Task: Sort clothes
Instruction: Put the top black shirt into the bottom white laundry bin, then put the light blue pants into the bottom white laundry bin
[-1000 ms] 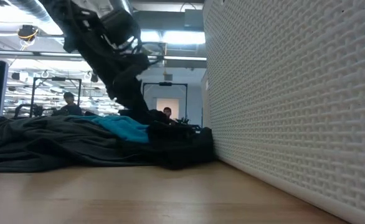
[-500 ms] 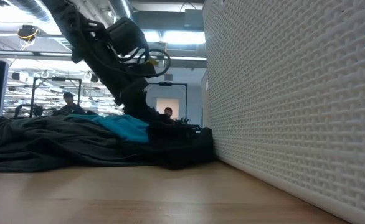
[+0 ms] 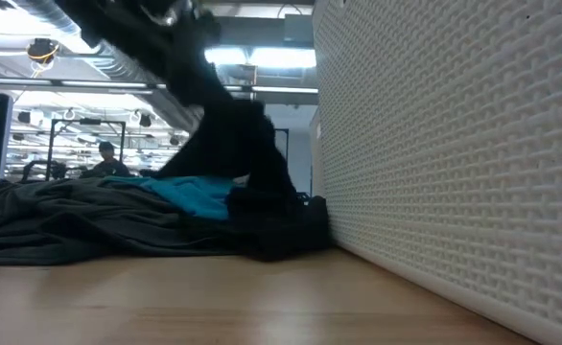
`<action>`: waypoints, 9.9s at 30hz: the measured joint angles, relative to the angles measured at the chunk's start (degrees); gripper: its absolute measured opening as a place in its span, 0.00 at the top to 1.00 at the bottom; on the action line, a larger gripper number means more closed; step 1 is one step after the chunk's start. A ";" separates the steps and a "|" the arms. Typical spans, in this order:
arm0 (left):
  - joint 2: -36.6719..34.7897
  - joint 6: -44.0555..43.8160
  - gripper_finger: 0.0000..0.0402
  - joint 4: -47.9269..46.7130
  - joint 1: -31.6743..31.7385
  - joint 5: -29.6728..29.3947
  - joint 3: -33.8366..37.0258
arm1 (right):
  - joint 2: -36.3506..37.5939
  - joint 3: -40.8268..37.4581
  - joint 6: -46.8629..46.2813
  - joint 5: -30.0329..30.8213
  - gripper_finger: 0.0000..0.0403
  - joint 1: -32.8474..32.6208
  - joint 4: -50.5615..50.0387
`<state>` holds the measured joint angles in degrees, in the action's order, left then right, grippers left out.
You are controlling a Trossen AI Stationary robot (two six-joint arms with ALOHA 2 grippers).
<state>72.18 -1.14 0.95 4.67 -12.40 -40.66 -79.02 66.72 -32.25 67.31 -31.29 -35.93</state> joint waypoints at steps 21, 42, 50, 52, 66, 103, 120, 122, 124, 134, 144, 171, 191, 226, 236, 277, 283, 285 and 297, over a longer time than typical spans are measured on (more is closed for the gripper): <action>-19.03 4.78 0.98 2.79 -8.70 1.04 0.00 | 0.01 -0.02 24.31 -15.55 0.38 6.24 19.97; -18.00 7.62 0.99 13.54 -13.31 6.45 -0.04 | -11.99 -0.07 35.41 -47.46 0.38 20.53 47.05; -17.96 8.67 0.99 12.59 -13.25 4.93 -0.04 | -14.68 -0.04 35.31 -48.88 0.38 20.69 46.75; -17.96 8.85 0.99 12.33 -13.25 4.03 -0.04 | -14.30 -0.04 34.61 -48.78 0.38 20.04 45.12; -17.82 8.73 0.98 13.21 -13.05 4.41 -0.02 | -14.56 0.04 34.09 -40.82 0.38 20.01 46.30; -15.07 9.60 0.89 23.02 -14.60 8.50 0.02 | -23.02 0.00 38.56 -51.83 0.90 22.69 62.56; -26.93 9.88 0.54 -2.11 -14.32 0.12 -0.07 | -12.89 0.02 45.44 -46.15 0.94 22.64 60.00; -28.04 8.73 0.54 -6.13 -14.32 -0.01 -0.07 | -11.08 0.02 46.26 -45.86 0.95 22.64 59.86; -28.68 7.00 0.54 -9.72 -14.32 -0.04 -0.07 | -9.35 0.02 46.51 -45.87 0.96 22.64 59.70; -27.71 -0.29 0.55 -18.86 -14.32 -0.07 0.10 | 1.66 0.07 47.24 -45.84 0.94 19.33 53.75; -27.62 -2.83 0.55 -14.18 -14.32 -0.04 6.10 | 13.80 0.09 40.90 -34.70 0.94 7.52 38.25; -27.55 -3.39 0.55 -1.30 -14.32 -0.04 12.22 | 21.83 0.03 -12.85 -16.00 0.94 -16.72 -17.73; -27.55 -2.96 0.55 0.07 -14.32 -0.04 12.22 | 16.88 -10.80 -48.73 -33.94 0.86 -16.57 -27.96; -26.42 -2.66 0.55 -0.09 -14.38 -0.64 12.20 | 11.30 10.32 -3.67 -19.38 0.45 -0.80 -17.10; -20.68 -4.50 0.55 -4.48 -13.96 -7.21 12.20 | 0.74 10.32 13.98 -25.57 0.45 5.08 -3.84; 3.36 -0.14 0.66 -4.29 -8.45 -1.97 12.17 | -4.28 10.32 19.30 -33.93 0.45 9.68 -1.42; 3.68 -0.41 0.90 -4.65 -7.39 -2.21 12.17 | -4.28 10.32 19.21 -33.93 0.45 9.68 -1.41; 3.67 -1.95 0.97 -4.71 -6.59 -2.16 12.17 | -4.28 10.32 19.19 -33.90 0.45 9.68 -1.39; -1.49 -2.71 0.98 -4.65 -7.09 -4.47 8.87 | -4.26 10.32 19.14 -33.90 0.45 9.57 -0.05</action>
<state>70.69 -3.85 -3.71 -2.42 -16.87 -31.80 -83.29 77.03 -13.11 33.41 -21.71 -35.97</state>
